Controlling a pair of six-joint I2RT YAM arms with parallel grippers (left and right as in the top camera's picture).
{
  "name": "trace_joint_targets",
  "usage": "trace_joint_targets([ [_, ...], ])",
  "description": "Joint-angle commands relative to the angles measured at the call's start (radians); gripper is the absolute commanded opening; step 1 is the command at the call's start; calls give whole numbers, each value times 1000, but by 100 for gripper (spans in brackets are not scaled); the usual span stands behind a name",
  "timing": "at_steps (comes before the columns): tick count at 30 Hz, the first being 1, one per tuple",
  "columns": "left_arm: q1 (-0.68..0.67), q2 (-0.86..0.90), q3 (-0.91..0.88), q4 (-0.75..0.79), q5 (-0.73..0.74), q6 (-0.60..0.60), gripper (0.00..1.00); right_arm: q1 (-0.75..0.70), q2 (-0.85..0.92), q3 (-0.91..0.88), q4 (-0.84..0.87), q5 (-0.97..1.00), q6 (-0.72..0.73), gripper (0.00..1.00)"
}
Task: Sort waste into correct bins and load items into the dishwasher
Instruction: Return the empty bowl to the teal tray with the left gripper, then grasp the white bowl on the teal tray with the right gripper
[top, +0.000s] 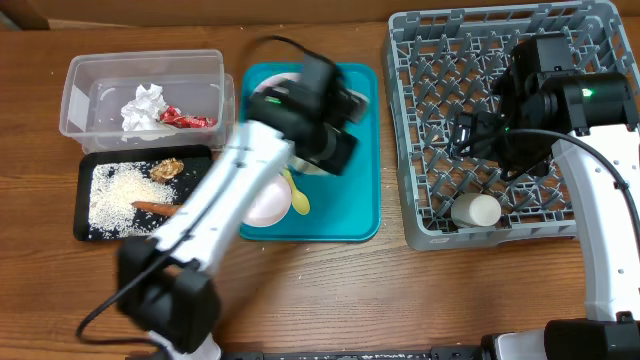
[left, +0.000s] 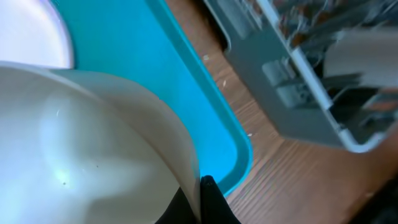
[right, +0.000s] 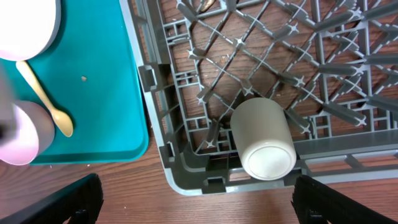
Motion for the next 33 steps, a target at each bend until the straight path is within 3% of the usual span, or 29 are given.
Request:
trace_joint_targets([
  [1,-100,130,13,-2,-199,-39,4,5,-10,3,8,5,-8,100],
  [7,-159,288,13,39,-212,-50,4,5,-10,3,9,5,-8,100],
  [9,-159,291,13,39,-214,-50,14,5,-10,3,11,5,-8,100],
  [11,-159,290,16,47,-214,-57,34,5,-10,3,19,5,-8,100],
  [12,-154,290,30,42,-213,-69,39,5,-10,3,22,5,-8,100],
  [21,23,287,445,-266,-167,-226,50,30,-10,3,104,-129,-4,99],
  [25,170,287,610,-377,-115,-226,54,159,-3,3,232,-151,82,92],
  [27,229,288,616,-378,-108,-226,62,271,40,3,295,-95,170,88],
  [30,268,288,602,-364,-110,-227,66,356,122,3,314,-50,225,85],
  [31,292,289,602,-343,-121,-245,70,398,196,3,314,-29,291,80],
  [33,326,289,602,-315,-128,-283,77,430,286,3,313,-24,367,79],
])
